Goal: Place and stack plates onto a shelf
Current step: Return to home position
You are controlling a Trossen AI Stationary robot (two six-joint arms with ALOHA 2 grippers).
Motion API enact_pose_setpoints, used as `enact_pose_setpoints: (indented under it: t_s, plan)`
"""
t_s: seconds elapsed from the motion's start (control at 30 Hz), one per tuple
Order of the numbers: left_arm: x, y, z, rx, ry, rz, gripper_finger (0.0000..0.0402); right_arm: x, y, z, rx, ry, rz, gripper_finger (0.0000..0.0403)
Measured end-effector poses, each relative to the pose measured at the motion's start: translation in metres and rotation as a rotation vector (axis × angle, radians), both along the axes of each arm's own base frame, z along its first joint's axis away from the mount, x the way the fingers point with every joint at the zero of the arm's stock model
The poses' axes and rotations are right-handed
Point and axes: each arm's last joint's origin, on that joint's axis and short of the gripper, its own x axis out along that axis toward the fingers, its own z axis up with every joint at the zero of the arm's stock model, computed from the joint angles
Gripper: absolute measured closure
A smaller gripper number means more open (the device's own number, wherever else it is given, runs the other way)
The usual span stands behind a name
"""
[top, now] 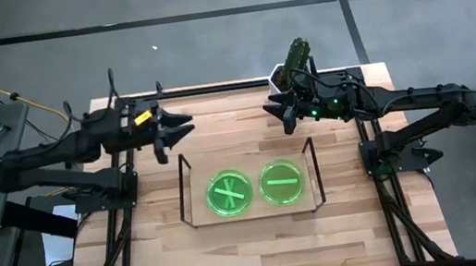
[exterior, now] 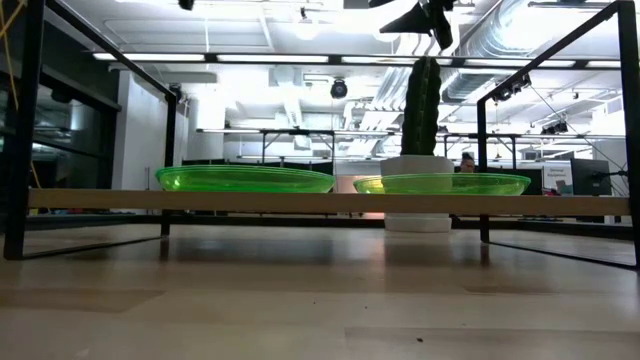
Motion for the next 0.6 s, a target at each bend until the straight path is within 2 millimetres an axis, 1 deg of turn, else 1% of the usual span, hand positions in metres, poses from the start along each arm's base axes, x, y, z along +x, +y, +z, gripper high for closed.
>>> enact_pose_setpoints:
  t_s: [0.2, 0.4, 0.47, 0.6]
  plan:
    - [-0.014, -0.001, -0.004, -0.006, -0.038, 0.022, 0.0257, 0.0, 0.0, 0.0, 0.007, -0.003, -0.002, 0.0208]
    - [-0.013, -0.001, -0.009, -0.017, -0.129, 0.026, 0.0257, 0.0, 0.0, 0.0, 0.004, -0.003, -0.001, 0.0208]
    - [-0.011, -0.003, -0.013, -0.02, -0.154, 0.006, 0.0257, 0.0, 0.0, 0.001, 0.002, -0.008, -0.001, 0.0208]
    - [-0.008, -0.01, -0.03, -0.057, -0.188, -0.041, 0.0257, 0.001, 0.0, 0.003, -0.001, -0.033, 0.0, 0.0208]
